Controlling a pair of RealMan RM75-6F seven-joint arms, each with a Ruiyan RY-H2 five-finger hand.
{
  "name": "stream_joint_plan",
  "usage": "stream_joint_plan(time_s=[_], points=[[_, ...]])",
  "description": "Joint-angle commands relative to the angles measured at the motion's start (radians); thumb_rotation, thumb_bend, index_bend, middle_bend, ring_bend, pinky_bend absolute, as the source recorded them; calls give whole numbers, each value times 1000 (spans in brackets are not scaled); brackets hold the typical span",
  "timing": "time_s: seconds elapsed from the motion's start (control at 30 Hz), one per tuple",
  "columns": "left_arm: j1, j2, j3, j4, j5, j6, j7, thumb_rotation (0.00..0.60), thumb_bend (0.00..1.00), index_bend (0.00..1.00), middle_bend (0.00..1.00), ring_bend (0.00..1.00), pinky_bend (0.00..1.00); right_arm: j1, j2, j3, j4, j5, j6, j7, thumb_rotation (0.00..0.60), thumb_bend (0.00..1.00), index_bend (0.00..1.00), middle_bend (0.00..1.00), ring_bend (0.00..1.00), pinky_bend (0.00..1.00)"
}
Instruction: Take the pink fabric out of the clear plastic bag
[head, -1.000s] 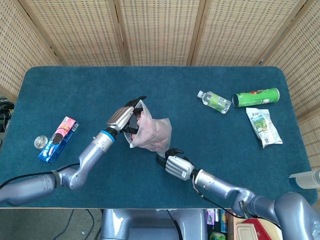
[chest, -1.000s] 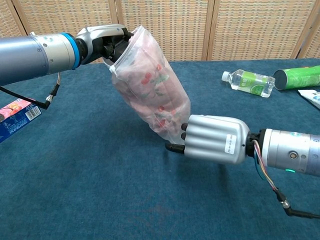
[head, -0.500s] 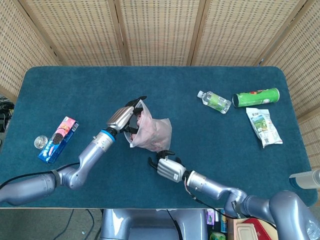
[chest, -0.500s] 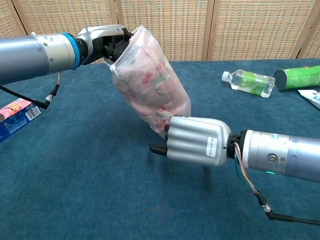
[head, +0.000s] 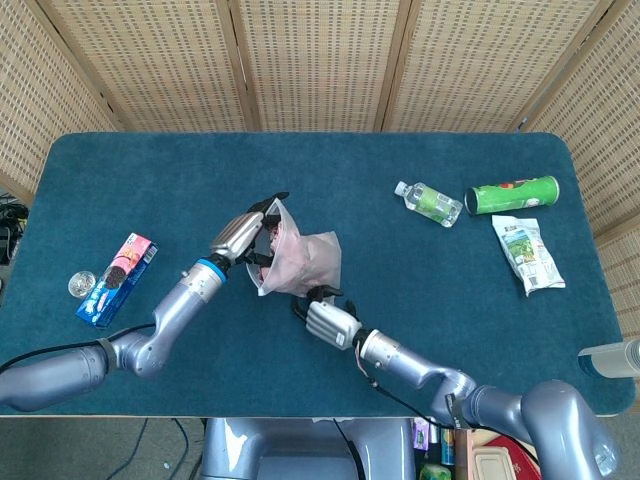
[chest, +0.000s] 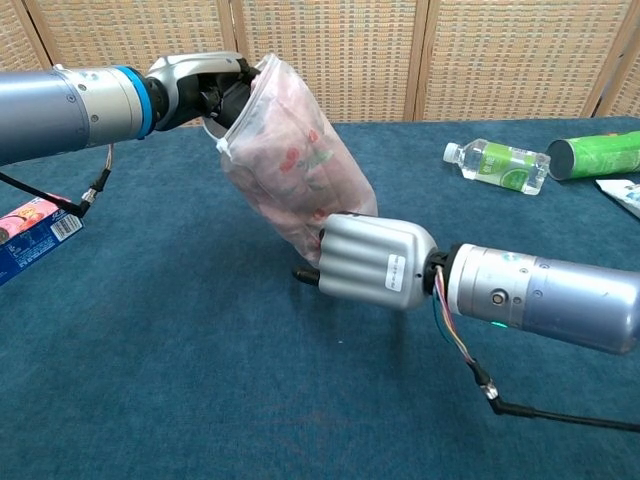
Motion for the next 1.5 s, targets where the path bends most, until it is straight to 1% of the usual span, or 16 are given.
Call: stream_joint_plan(time_s=[0.03, 0.17, 0.2, 0.23, 0.27, 0.33, 0.37, 0.4, 0.43, 0.5, 0.53, 0.6, 0.9, 1.1, 1.27, 1.5], points=[[0, 4, 1, -1, 3, -4, -3, 600, 515, 700, 0, 0, 0, 2, -6, 4, 16, 7, -2, -30, 600, 0, 209, 601, 557, 758], [1, 10, 1, -3, 6, -9, -7, 600, 515, 701, 0, 0, 0, 1, -12, 3, 27, 16, -8, -52, 600, 1, 389, 657, 610, 821], [1, 11, 1, -5, 6, -12, -9, 600, 515, 702, 0, 0, 0, 4, -15, 2, 31, 15, -9, -54, 600, 25, 471, 678, 628, 840], [1, 13, 1, -7, 6, -14, -12, 600, 515, 703, 0, 0, 0, 6, -19, 1, 36, 14, -9, -54, 600, 93, 574, 704, 649, 865], [2, 15, 1, -9, 7, -16, -14, 600, 515, 703, 0, 0, 0, 9, -23, 2, 41, 15, -9, -52, 600, 159, 648, 723, 665, 882], [2, 19, 2, -14, 8, -19, -15, 600, 515, 703, 0, 0, 0, 17, -35, 4, 56, 17, -9, -43, 600, 420, 843, 791, 717, 945], [3, 21, 2, -17, 8, -20, -16, 600, 515, 703, 0, 0, 0, 21, -40, 4, 63, 16, -6, -35, 600, 501, 884, 809, 732, 963], [4, 24, 1, -23, 7, -21, -21, 600, 515, 703, 0, 0, 0, 27, -46, 3, 72, 11, 1, -19, 600, 627, 931, 831, 750, 985], [5, 26, 0, -26, 7, -22, -24, 600, 515, 703, 0, 0, 0, 29, -49, 2, 80, 9, 7, -8, 600, 736, 958, 844, 763, 996], [8, 31, -4, -33, 9, -21, -33, 600, 515, 703, 0, 0, 0, 32, -55, -2, 95, 7, 18, 12, 600, 882, 988, 862, 780, 1000], [9, 33, -5, -35, 11, -20, -36, 600, 515, 703, 0, 0, 0, 31, -56, -3, 98, 8, 21, 18, 600, 933, 996, 870, 787, 1000], [12, 37, -8, -38, 15, -16, -43, 600, 515, 703, 0, 0, 0, 29, -50, -6, 99, 8, 32, 28, 600, 980, 1000, 877, 793, 1000], [27, 48, -11, -32, 31, 11, -54, 600, 515, 703, 0, 0, 0, -1, 29, -21, 21, 25, 42, -7, 600, 1000, 1000, 886, 802, 1000], [46, 75, -19, -24, 49, 48, -56, 600, 515, 703, 0, 0, 0, -32, 121, -30, -46, 47, 42, -50, 600, 1000, 1000, 888, 803, 1000], [76, 132, -28, -9, 62, 76, -71, 600, 515, 704, 0, 0, 0, -66, 201, -39, -85, 67, 55, -63, 600, 1000, 1000, 888, 803, 1000], [145, 254, -28, 24, 76, 107, -100, 600, 515, 706, 0, 0, 0, -111, 273, -30, -70, 113, 82, -63, 600, 1000, 1000, 888, 803, 1000]])
